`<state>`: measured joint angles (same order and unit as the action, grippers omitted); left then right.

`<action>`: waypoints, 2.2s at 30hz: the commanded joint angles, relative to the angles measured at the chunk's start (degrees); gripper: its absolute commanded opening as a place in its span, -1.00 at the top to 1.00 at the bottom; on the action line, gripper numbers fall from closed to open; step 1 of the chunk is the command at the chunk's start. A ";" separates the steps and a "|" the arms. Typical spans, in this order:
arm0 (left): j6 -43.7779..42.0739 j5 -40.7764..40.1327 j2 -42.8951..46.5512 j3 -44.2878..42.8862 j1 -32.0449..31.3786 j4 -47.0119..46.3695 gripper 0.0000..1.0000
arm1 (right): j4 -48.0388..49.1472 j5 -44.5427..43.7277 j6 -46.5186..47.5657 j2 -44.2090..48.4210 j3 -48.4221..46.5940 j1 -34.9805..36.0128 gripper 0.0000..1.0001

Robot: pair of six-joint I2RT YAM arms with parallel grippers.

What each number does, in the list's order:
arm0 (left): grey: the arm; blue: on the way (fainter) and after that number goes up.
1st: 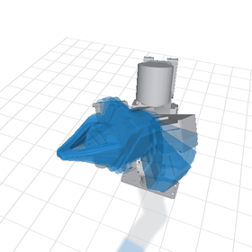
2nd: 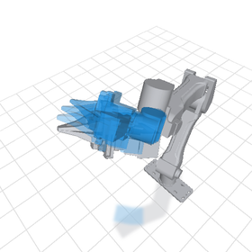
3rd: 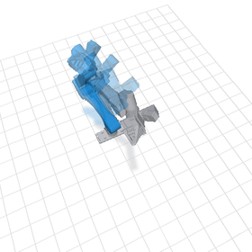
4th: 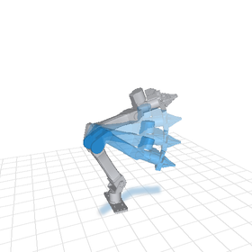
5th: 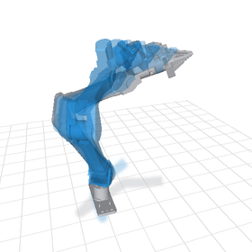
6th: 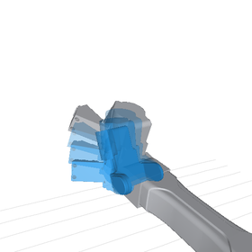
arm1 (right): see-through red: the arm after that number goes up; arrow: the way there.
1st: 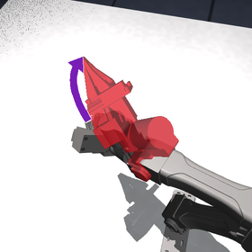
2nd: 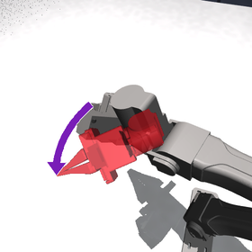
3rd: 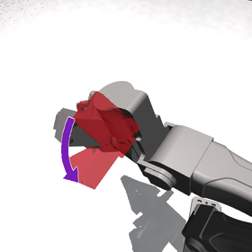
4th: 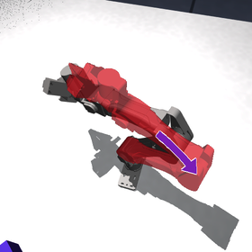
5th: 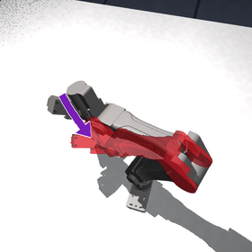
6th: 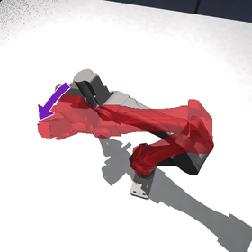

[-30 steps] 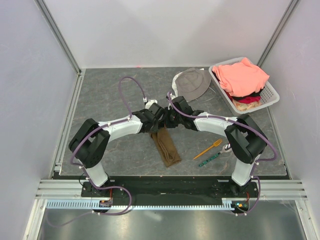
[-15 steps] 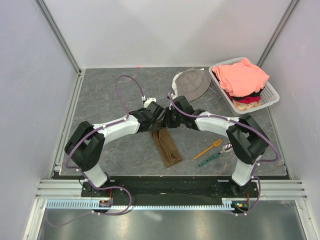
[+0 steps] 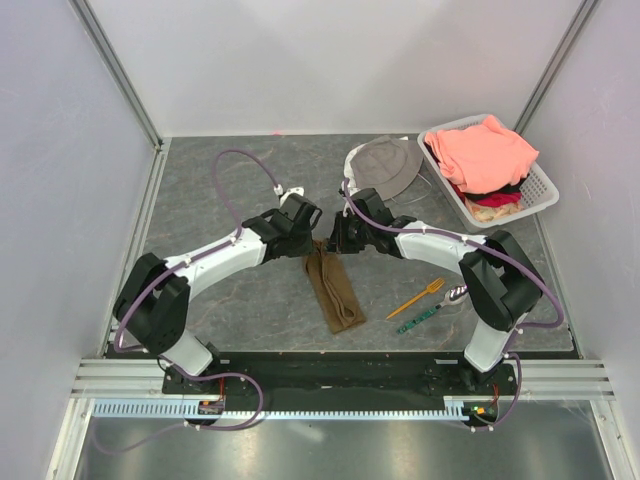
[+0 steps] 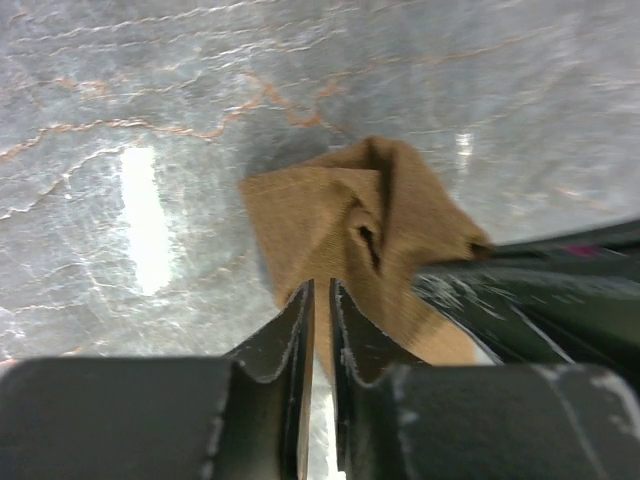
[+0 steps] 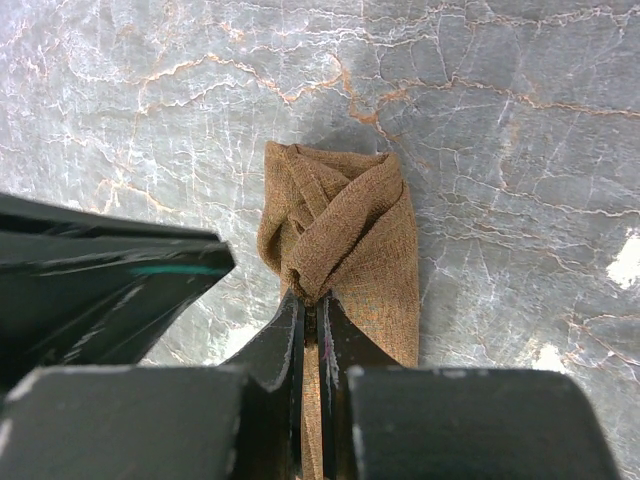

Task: Fold the napkin into a case and place the utensils inside
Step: Stuff the top corner of the smaller-rectangle-folded napkin into the folded napkin.

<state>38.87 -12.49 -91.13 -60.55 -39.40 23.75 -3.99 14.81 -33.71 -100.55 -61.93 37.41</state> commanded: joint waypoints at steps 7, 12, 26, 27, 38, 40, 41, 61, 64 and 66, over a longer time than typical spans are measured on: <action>4.02 7.39 -3.43 -3.78 0.55 -1.51 0.83 | 0.56 2.15 0.76 1.32 -2.23 -0.67 1.00; 4.37 7.30 -5.46 -4.22 0.64 -1.86 0.84 | 0.47 2.59 0.58 1.76 -2.40 -0.93 1.00; 6.21 5.81 -8.62 -3.60 1.08 -4.76 0.85 | 0.39 3.47 0.23 2.20 -2.40 -1.20 1.00; 6.30 5.20 -9.06 -3.61 1.16 -5.37 0.85 | 0.21 3.47 0.32 2.20 -2.32 -1.20 1.00; 8.50 4.84 -11.43 -0.09 1.52 -17.06 0.85 | -0.58 2.77 0.14 2.64 -2.40 -1.37 1.00; 8.50 5.46 -11.17 0.96 1.52 -17.59 0.85 | -1.02 2.42 0.58 2.82 -2.58 -1.46 1.00; 8.59 5.46 -10.04 1.49 1.52 -17.77 0.85 | -1.72 2.42 1.10 2.99 -2.84 -1.98 1.00; 8.41 6.34 -6.15 2.02 1.87 -13.90 0.85 | -1.73 4.62 1.55 3.35 -2.58 -3.66 1.00; 8.33 6.08 -7.56 1.23 1.78 -15.04 0.85 | -1.20 5.05 1.11 3.08 -2.32 -3.57 1.00; 8.32 6.34 -8.62 0.36 1.87 -16.36 0.85 | -1.02 5.23 0.93 3.00 -2.14 -3.57 1.00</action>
<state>45.65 -5.82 -98.02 -57.01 -37.82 10.13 -6.92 18.63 -32.75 -99.15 -62.19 33.89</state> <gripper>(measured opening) 0.078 0.073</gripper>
